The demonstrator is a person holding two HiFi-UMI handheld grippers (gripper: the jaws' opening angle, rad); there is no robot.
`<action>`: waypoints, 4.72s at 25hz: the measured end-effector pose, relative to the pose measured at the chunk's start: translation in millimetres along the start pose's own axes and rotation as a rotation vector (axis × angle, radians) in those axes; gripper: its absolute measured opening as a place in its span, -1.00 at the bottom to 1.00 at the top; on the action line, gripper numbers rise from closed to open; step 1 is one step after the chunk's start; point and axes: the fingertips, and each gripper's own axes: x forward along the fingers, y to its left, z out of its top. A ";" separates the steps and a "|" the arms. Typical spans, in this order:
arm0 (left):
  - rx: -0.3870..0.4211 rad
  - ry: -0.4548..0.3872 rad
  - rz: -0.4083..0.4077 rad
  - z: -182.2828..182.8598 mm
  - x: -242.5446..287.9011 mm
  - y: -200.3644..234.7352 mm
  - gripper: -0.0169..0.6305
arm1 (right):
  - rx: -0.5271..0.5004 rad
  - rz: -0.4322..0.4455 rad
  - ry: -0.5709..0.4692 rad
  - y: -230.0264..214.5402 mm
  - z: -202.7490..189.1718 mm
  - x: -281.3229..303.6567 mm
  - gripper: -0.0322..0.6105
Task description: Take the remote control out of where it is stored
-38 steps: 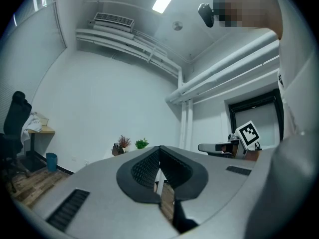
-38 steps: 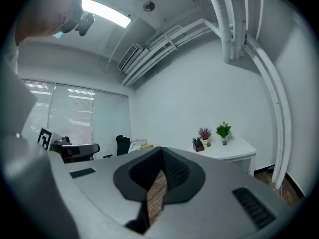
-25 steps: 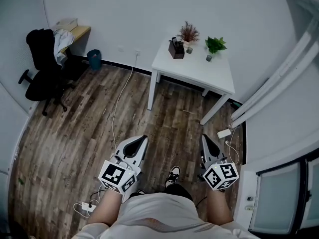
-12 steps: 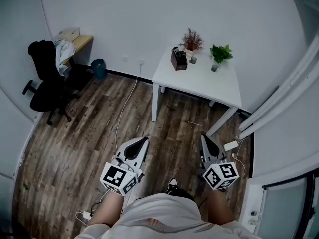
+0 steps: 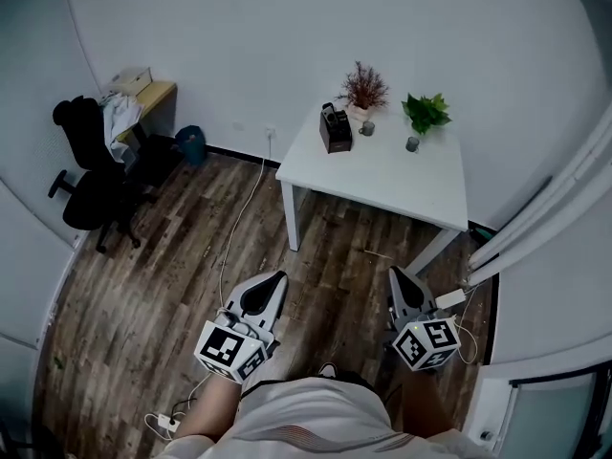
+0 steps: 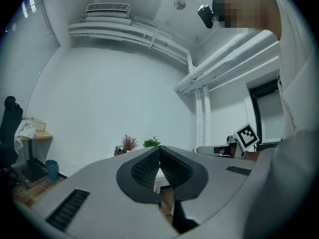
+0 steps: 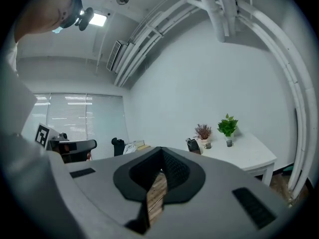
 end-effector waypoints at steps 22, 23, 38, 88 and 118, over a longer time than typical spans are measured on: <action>-0.013 0.009 0.040 -14.8 151.5 57.8 -0.92 | -0.040 -0.028 -0.016 -119.3 23.4 96.5 -0.86; -0.015 0.008 0.034 -12.9 158.6 65.7 -0.92 | -0.052 -0.033 -0.020 -120.6 27.0 104.2 -0.86; -0.008 0.032 -0.063 -2.3 249.5 244.1 -0.92 | -0.105 -0.112 0.031 -105.9 50.4 295.7 -0.86; -0.095 0.083 0.125 -20.2 393.6 350.2 -0.92 | -0.261 -0.095 0.297 -247.7 14.3 532.9 -0.49; -0.140 0.195 0.142 -62.6 403.3 376.7 -0.92 | -0.223 -0.104 0.328 -273.9 -37.0 622.1 -0.31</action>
